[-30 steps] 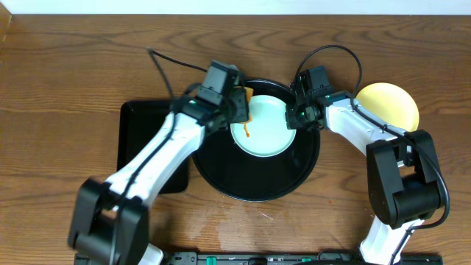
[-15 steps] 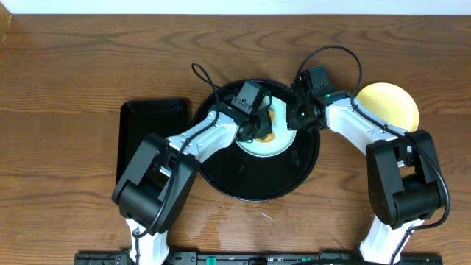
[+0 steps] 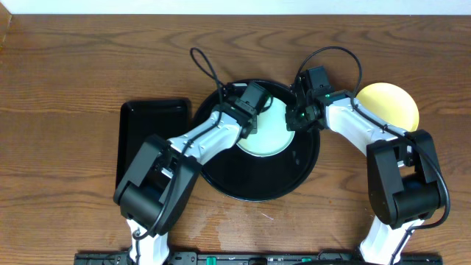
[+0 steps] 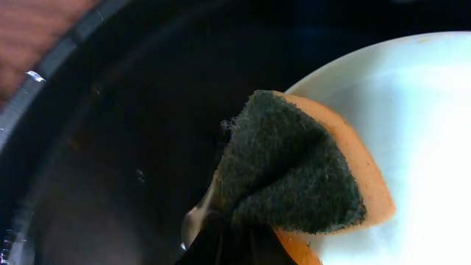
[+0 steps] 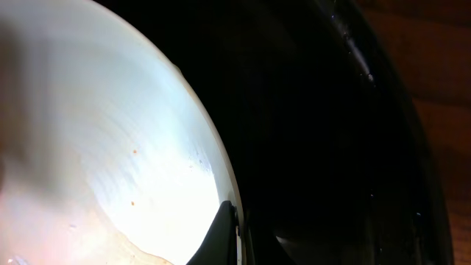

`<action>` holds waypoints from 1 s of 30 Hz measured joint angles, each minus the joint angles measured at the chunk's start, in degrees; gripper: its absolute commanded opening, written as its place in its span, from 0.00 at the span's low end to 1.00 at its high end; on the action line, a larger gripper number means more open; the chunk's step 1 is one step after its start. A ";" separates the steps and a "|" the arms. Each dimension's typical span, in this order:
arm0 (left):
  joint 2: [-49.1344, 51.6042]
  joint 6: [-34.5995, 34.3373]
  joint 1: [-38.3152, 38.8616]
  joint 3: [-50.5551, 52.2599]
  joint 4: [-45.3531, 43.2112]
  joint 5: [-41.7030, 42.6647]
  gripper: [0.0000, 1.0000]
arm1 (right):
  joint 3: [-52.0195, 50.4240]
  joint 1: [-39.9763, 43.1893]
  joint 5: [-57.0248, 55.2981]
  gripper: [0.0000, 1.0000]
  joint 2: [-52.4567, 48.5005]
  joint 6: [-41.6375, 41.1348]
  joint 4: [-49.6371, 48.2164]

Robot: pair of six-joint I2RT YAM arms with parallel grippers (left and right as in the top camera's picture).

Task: Clean dirty plates on tray and stack at the side
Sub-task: 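Scrub the pale green plate with the sponge in the left gripper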

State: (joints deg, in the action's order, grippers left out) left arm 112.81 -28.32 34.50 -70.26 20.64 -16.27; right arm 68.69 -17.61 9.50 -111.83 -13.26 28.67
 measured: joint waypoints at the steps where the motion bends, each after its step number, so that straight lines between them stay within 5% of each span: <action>1: 0.04 1.27 0.59 0.00 -0.13 -2.05 0.08 | 0.02 -0.02 0.00 0.01 0.00 -0.13 0.04; 16: -3.10 6.78 -0.85 -5.88 10.82 -15.43 0.07 | 0.11 -2.47 0.81 0.01 0.00 -0.81 0.37; 30: -2.23 6.73 -2.54 -6.38 8.70 20.79 0.07 | 0.13 -2.47 0.74 0.01 0.00 -0.81 0.46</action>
State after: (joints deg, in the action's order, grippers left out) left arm 110.59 -21.58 31.97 -76.64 29.34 4.51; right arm 68.82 -20.08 10.24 -111.83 -14.06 29.12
